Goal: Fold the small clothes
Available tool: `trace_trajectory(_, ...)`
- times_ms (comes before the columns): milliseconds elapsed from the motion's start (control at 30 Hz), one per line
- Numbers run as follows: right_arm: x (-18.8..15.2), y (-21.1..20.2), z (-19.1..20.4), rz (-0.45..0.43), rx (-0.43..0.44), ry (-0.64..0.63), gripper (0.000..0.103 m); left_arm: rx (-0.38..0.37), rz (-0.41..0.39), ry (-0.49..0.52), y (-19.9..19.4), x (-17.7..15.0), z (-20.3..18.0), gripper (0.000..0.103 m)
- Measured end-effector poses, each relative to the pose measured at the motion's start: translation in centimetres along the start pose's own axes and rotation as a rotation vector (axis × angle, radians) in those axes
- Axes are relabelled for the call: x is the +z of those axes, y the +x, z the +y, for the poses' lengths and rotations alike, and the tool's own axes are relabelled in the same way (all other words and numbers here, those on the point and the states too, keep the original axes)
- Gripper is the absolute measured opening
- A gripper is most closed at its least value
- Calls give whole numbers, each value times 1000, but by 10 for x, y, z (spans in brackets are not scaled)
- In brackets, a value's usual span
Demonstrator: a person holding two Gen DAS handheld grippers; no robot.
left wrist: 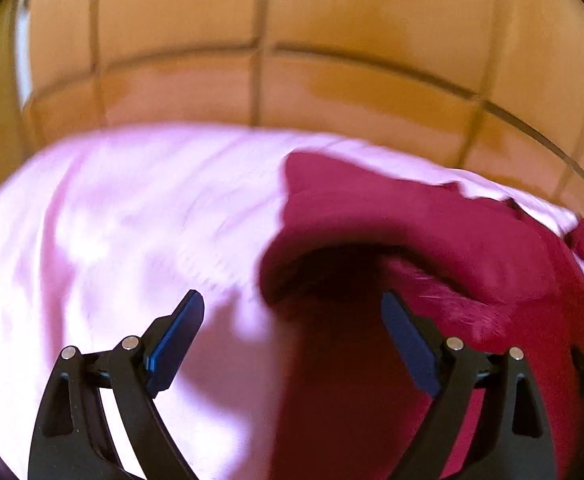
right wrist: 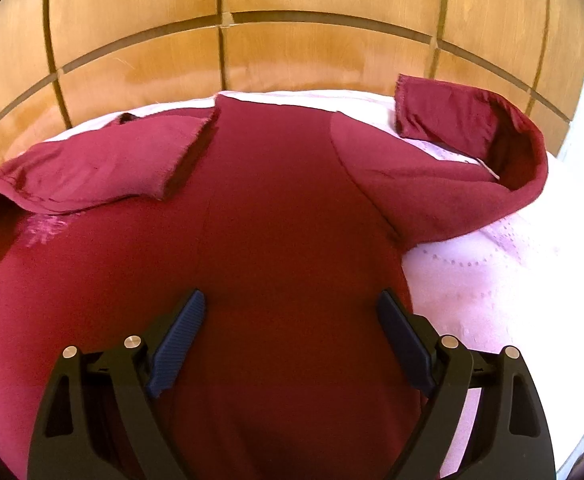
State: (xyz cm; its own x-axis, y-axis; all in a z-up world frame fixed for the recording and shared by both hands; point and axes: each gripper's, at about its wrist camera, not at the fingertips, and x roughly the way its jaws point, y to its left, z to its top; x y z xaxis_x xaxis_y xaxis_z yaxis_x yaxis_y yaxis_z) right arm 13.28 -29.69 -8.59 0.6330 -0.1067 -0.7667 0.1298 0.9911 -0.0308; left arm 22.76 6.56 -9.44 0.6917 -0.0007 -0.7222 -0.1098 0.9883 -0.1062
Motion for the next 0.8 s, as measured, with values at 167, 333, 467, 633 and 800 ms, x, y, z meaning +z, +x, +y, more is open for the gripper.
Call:
trace_trajectory(167,24,-16,0,-38,218,148,87,28,131,-28,39,7,2,89)
trace_trajectory(333,45,19,5,82,418,335,80,41,9,-10,35,25,-10,77)
trace_trajectory(467,56,52,12,124,445,457,72,59,-4,9,42,27,-17,42)
trace_trajectory(633,69,68,35,155,444,413,21,74,7,-61,41,30,4,16)
trace_trajectory(800,91,42,40,23,391,312,8,83,-15,-93,28,22,17,13)
